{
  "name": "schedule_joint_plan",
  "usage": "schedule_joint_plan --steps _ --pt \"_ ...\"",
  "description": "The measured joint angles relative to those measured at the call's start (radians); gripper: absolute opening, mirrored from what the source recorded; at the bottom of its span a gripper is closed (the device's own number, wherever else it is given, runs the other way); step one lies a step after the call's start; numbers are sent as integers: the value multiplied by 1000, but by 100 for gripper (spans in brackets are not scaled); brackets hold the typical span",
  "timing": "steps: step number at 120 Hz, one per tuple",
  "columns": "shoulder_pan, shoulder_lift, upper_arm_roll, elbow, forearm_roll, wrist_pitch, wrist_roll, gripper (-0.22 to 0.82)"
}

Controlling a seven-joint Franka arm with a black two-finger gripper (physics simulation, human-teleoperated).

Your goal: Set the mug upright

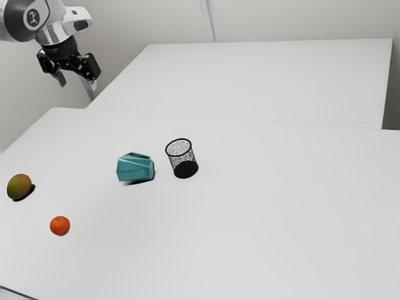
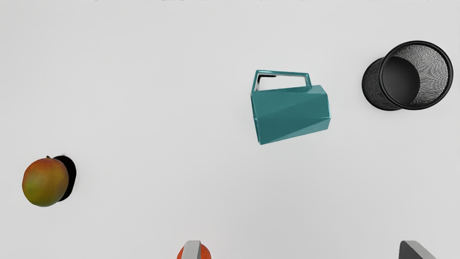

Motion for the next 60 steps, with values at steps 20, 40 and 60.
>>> schedule_joint_plan --steps 20,40,60 --pt "1 4 0 -8 -3 20 8 60" --pt "32 68 3 -8 -25 44 13 60" --pt "111 134 8 -38 -231 58 19 60"
